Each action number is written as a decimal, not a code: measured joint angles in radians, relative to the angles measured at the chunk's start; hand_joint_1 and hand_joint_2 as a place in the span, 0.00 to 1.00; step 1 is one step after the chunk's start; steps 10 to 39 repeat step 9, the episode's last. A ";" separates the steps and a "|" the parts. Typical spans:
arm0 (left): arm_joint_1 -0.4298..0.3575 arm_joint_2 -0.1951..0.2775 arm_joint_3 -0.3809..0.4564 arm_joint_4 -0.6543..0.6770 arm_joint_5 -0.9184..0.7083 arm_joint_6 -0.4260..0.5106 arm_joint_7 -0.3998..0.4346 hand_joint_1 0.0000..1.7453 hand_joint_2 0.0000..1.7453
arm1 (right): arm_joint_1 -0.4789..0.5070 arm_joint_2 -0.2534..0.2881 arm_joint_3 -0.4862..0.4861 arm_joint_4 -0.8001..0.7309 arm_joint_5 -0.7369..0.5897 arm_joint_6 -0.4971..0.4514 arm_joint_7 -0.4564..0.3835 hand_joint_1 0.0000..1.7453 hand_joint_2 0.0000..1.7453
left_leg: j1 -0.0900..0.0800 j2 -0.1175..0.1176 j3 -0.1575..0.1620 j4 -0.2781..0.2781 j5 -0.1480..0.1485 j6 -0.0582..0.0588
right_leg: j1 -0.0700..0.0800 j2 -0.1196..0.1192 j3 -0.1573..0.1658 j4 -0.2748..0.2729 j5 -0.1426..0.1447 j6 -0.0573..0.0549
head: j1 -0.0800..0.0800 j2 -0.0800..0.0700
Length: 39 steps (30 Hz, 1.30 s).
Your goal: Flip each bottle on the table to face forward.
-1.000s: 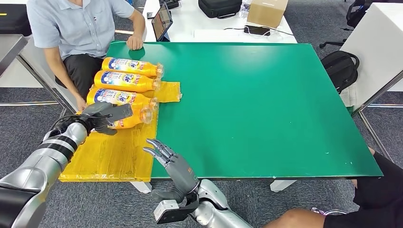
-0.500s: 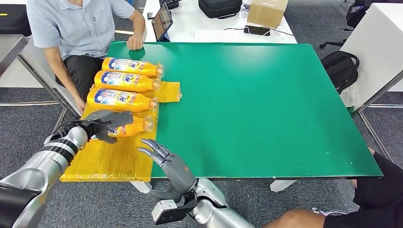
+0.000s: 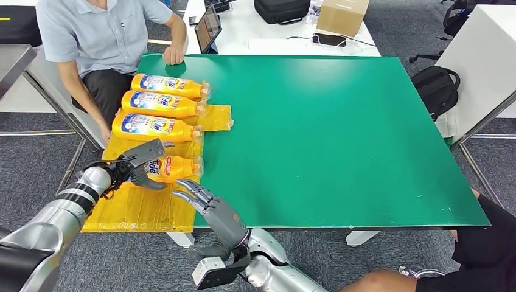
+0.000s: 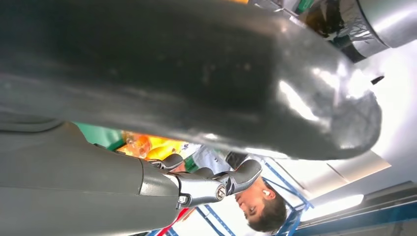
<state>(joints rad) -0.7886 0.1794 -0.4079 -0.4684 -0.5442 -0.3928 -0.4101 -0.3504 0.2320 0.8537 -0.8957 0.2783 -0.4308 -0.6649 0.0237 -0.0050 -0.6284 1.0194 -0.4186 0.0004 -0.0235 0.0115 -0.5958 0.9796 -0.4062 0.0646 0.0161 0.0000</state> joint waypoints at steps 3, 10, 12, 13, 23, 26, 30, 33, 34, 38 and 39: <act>0.039 -0.003 0.019 -0.039 0.055 0.027 -0.037 0.00 1.00 | -0.003 -0.004 0.014 0.000 -0.005 -0.006 0.000 0.00 0.00 | 0.000 0.000 0.000 0.000 0.000 0.000 | 0.000 0.000 0.000 0.000 0.000 0.000 | 0.000 0.000; 0.157 -0.032 0.092 -0.161 0.198 0.091 -0.115 0.00 1.00 | -0.001 -0.019 0.029 -0.023 -0.020 -0.043 0.000 0.00 0.00 | 0.000 0.000 0.000 0.000 0.000 0.000 | 0.000 0.000 -0.001 0.000 0.000 0.000 | 0.000 0.000; 0.157 -0.032 0.092 -0.161 0.198 0.091 -0.115 0.00 1.00 | -0.001 -0.019 0.029 -0.023 -0.020 -0.043 0.000 0.00 0.00 | 0.000 0.000 0.000 0.000 0.000 0.000 | 0.000 0.000 -0.001 0.000 0.000 0.000 | 0.000 0.000; 0.157 -0.032 0.092 -0.161 0.198 0.091 -0.115 0.00 1.00 | -0.001 -0.019 0.029 -0.023 -0.020 -0.043 0.000 0.00 0.00 | 0.000 0.000 0.000 0.000 0.000 0.000 | 0.000 0.000 -0.001 0.000 0.000 0.000 | 0.000 0.000; 0.157 -0.032 0.092 -0.161 0.198 0.091 -0.115 0.00 1.00 | -0.001 -0.019 0.029 -0.023 -0.020 -0.043 0.000 0.00 0.00 | 0.000 0.000 0.000 0.000 0.000 0.000 | 0.000 0.000 -0.001 0.000 0.000 0.000 | 0.000 0.000; 0.157 -0.032 0.092 -0.161 0.198 0.091 -0.115 0.00 1.00 | -0.001 -0.019 0.029 -0.023 -0.020 -0.043 0.000 0.00 0.00 | 0.000 0.000 0.000 0.000 0.000 0.000 | 0.000 0.000 -0.001 0.000 0.000 0.000 | 0.000 0.000; 0.157 -0.032 0.092 -0.161 0.198 0.091 -0.115 0.00 1.00 | -0.001 -0.019 0.029 -0.023 -0.020 -0.043 0.000 0.00 0.00 | 0.000 0.000 0.000 0.000 0.000 0.000 | 0.000 0.000 -0.001 0.000 0.000 0.000 | 0.000 0.000; 0.157 -0.032 0.092 -0.161 0.198 0.091 -0.115 0.00 1.00 | -0.001 -0.019 0.029 -0.023 -0.020 -0.043 0.000 0.00 0.00 | 0.000 0.000 0.000 0.000 0.000 0.000 | 0.000 0.000 -0.001 0.000 0.000 0.000 | 0.000 0.000; 0.157 -0.032 0.092 -0.161 0.198 0.091 -0.115 0.00 1.00 | -0.001 -0.019 0.029 -0.023 -0.020 -0.043 0.000 0.00 0.00 | 0.000 0.000 0.000 0.000 0.000 0.000 | 0.000 0.000 -0.001 0.000 0.000 0.000 | 0.000 0.000; 0.157 -0.032 0.092 -0.161 0.198 0.091 -0.115 0.00 1.00 | -0.001 -0.019 0.029 -0.023 -0.020 -0.043 0.000 0.00 0.00 | 0.000 0.000 0.000 0.000 0.000 0.000 | 0.000 0.000 -0.001 0.000 0.000 0.000 | 0.000 0.000; 0.157 -0.032 0.092 -0.161 0.198 0.091 -0.115 0.00 1.00 | -0.001 -0.019 0.029 -0.023 -0.020 -0.043 0.000 0.00 0.00 | 0.000 0.000 0.000 0.000 0.000 0.000 | 0.000 0.000 -0.001 0.000 0.000 0.000 | 0.000 0.000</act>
